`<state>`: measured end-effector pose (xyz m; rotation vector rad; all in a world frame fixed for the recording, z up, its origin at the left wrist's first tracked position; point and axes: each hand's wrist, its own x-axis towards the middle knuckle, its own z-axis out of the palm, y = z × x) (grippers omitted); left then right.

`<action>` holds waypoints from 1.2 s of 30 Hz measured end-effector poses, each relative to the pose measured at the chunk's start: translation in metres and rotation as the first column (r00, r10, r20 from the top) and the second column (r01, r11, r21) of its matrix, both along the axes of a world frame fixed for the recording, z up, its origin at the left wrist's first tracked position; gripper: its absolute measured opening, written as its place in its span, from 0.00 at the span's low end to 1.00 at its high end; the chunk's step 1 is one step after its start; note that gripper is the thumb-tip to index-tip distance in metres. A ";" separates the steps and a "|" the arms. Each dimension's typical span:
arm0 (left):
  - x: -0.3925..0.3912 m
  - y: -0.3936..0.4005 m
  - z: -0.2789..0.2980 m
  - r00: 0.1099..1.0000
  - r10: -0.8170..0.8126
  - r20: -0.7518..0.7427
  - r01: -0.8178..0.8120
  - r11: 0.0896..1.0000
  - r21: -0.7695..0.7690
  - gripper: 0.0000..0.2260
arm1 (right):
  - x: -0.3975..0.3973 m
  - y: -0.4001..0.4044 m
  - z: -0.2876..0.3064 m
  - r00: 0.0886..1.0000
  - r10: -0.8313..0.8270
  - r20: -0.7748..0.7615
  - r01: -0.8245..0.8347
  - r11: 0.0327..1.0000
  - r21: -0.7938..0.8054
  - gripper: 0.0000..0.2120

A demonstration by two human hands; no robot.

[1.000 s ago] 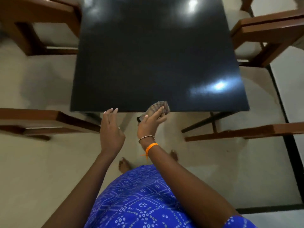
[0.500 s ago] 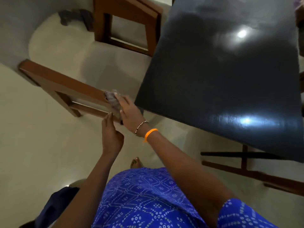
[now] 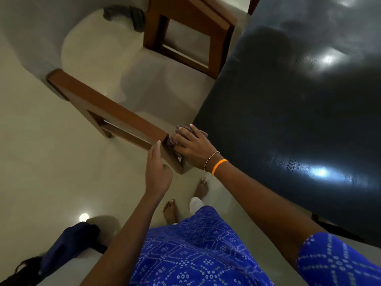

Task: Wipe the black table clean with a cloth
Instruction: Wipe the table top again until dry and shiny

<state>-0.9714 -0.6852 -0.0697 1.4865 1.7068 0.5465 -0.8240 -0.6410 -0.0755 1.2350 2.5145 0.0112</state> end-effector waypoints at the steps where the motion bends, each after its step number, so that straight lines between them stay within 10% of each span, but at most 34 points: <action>1: 0.004 0.004 0.002 1.000 0.010 0.006 -0.010 1.000 0.001 0.31 | 0.003 0.005 -0.004 0.999 0.026 -0.037 -0.025 0.999 0.024 0.15; 11: 0.053 0.037 0.009 0.999 0.005 -0.054 0.002 0.991 0.137 0.29 | 0.057 0.072 -0.024 0.887 -0.030 -0.462 0.120 0.979 0.166 0.19; 17: 0.091 0.058 0.014 0.991 -0.116 -0.065 0.123 0.985 0.119 0.29 | 0.155 0.164 -0.013 0.893 -0.357 -0.272 0.364 0.931 -0.026 0.30; 22: 0.115 0.072 0.010 0.958 -0.221 -0.184 0.236 0.970 0.064 0.28 | 0.199 0.222 -0.013 0.825 -0.470 -0.313 0.491 0.871 -0.010 0.20; 36: 0.136 0.070 0.001 0.978 -0.154 -0.142 0.153 0.988 -0.016 0.29 | 0.214 0.236 -0.010 0.758 -0.547 -0.355 0.569 0.821 -0.049 0.22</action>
